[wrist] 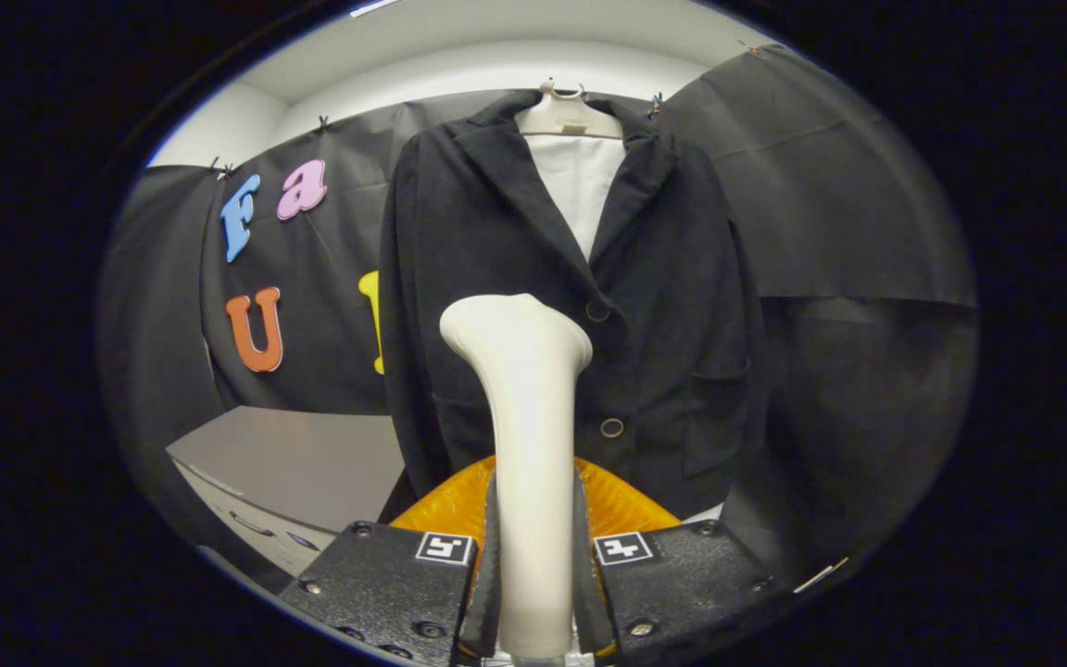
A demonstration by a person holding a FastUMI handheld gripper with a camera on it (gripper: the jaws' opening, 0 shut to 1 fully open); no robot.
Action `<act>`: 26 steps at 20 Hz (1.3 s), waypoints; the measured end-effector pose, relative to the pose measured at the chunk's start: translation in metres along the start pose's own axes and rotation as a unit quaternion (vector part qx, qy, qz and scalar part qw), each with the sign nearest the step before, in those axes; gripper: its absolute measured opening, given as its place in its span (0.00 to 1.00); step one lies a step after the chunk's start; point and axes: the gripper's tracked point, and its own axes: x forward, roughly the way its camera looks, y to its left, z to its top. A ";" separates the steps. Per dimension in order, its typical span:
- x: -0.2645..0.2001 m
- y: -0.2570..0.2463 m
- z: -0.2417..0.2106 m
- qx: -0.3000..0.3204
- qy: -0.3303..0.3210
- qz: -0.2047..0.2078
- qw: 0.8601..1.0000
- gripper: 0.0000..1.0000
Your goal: Iron the clothes twice with a garment steamer, once on the left side and once on the right side.
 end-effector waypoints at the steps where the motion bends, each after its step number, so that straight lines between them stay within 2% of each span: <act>1: -0.001 -0.001 -0.006 -0.001 0.004 -0.002 1.000 0.34; 16: 0.008 -0.011 -0.107 -0.003 0.094 -0.012 0.995 0.35; 26: 0.024 -0.015 -0.174 -0.014 0.162 -0.031 0.986 0.35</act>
